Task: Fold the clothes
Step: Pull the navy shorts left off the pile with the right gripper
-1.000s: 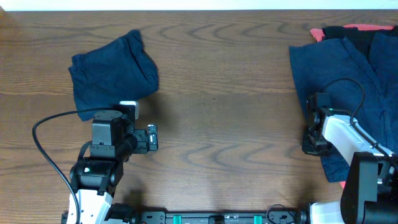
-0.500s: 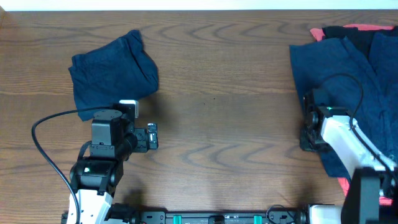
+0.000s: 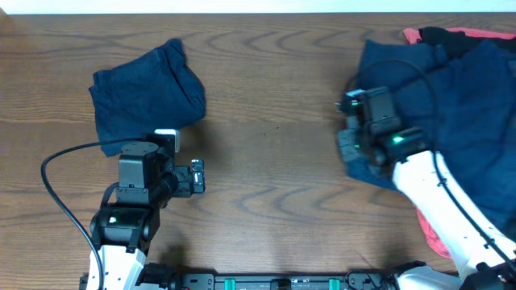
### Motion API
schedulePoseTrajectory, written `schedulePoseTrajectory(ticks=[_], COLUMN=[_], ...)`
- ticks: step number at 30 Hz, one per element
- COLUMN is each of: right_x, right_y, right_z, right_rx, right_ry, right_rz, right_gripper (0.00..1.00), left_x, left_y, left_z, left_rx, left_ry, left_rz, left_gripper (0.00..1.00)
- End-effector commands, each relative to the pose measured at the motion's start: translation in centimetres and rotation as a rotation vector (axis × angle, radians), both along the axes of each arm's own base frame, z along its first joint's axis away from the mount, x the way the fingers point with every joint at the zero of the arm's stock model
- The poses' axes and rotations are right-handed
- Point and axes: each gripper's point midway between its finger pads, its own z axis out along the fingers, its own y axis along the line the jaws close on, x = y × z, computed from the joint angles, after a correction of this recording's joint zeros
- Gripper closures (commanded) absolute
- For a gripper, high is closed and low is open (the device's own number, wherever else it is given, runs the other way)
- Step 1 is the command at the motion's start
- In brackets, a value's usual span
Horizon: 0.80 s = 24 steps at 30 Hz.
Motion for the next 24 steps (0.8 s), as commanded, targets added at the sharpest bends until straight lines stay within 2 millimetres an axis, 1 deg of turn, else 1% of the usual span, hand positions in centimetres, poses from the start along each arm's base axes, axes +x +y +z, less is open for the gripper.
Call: schedulePoseTrajectory(ticks=[1,3,5,8,11,13,15,17,19,20,21,24], right_x=[-0.1,0.2,0.2,0.3,0.6,1.0,1.4,2.2,3.3,3.6,3.9,4.8], right_y=[6.0,8.5,10.9,13.3,15.2,15.9,16.2,15.9,14.7,14.1,13.5,11.1], right_z=[1.8,2.3,2.3,1.6,1.0,0.9,1.3,1.9,2.8,3.2,3.6,5.1], right_rx=[0.116,0.139,0.158,0.173,0.187,0.198,0.209,0.214,0.201,0.195,0.191,0.191], right_ry=[-0.061,-0.109,-0.139,-0.159,-0.181,-0.2,-0.223,-0.254,-0.29,-0.303,-0.314,-0.338], right_rz=[0.169,0.223,0.278,0.327,0.359,0.368,0.366,0.349,0.305,0.286,0.27,0.214], right_gripper=[0.99,0.99,0.99,0.99,0.99,0.99,0.98,0.82,0.62,0.4,0.01,0.01], left_x=[0.4,0.4,0.4,0.4,0.4,0.5,0.6,0.7,0.7,0.8,0.8,1.0], left_y=[-0.3,-0.3,-0.3,-0.3,-0.3,-0.3,-0.3,-0.4,-0.4,-0.4,-0.4,-0.4], left_z=[1.3,1.3,1.3,1.3,1.4,1.5,1.5,1.6,1.6,1.7,1.8,1.9], left_rx=[-0.018,-0.018,-0.018,-0.018,-0.018,-0.018,-0.018,-0.019,-0.02,-0.02,-0.02,-0.022], left_ry=[-0.034,-0.034,-0.034,-0.034,-0.036,-0.041,-0.043,-0.048,-0.052,-0.056,-0.059,-0.067], left_rz=[-0.007,-0.007,-0.007,-0.007,-0.007,-0.007,-0.007,-0.007,-0.007,-0.007,-0.007,-0.007], left_gripper=[0.02,0.02,0.02,0.02,0.02,0.02,0.02,0.02,0.02,0.02,0.02,0.02])
